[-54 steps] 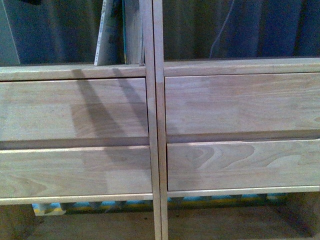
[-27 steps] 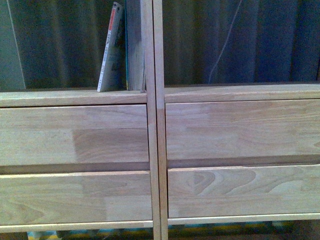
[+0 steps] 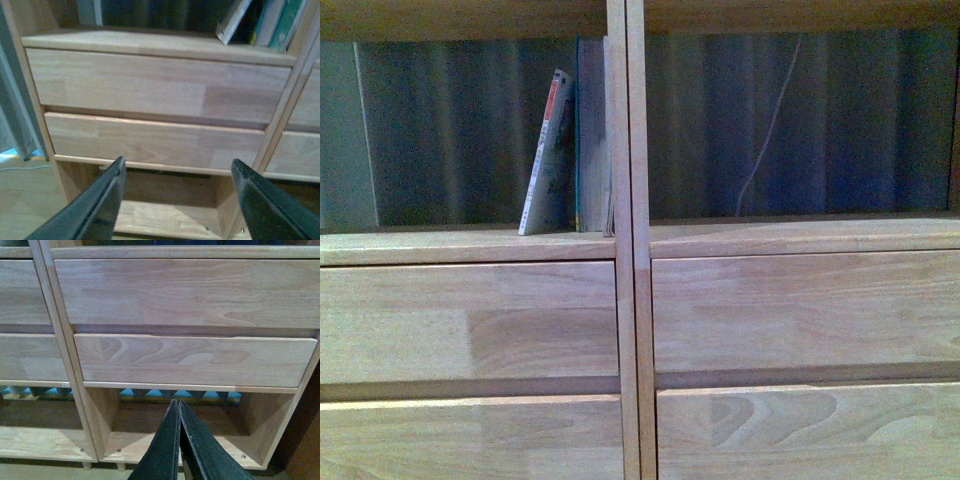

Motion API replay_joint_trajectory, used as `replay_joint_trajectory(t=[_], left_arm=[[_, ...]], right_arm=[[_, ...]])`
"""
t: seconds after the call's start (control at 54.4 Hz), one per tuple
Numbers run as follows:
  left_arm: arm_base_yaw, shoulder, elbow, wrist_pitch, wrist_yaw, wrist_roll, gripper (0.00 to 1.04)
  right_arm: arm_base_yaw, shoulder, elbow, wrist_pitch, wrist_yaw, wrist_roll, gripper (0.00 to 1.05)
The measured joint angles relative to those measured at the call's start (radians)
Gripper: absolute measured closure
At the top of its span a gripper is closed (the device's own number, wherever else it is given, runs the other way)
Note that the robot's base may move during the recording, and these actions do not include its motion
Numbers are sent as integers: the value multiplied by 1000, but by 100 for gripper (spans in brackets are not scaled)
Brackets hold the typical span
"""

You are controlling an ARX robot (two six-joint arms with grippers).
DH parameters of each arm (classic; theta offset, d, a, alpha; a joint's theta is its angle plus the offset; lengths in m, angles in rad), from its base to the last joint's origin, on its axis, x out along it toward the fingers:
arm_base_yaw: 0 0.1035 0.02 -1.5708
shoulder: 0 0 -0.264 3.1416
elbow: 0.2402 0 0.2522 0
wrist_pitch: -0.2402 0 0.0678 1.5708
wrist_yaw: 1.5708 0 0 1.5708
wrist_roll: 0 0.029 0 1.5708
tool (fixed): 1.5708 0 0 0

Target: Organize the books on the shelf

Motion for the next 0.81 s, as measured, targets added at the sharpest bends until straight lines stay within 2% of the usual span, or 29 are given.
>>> replay_joint_trajectory(t=[0.055,0.11,0.147,0.202,0.331,0.808], left_arm=[[-24,-15,-29,2,-29,8,55],[-97,-38,-51,3,-132,13,66],[-138,-48,-60,9,-164,14,71],[-178,-65,-77,16,-167,18,82],[-185,-87,-115,27,-182,19,102],[-188,-152,-201,48,-182,23,102]], right_arm=[[0,0,0,0,0,0,102],[0,0,0,0,0,0,102],[0,0,0,0,0,0,102],[0,0,0,0,-1,0,102],[0,0,0,0,0,0,102],[0,0,0,0,0,0,102]])
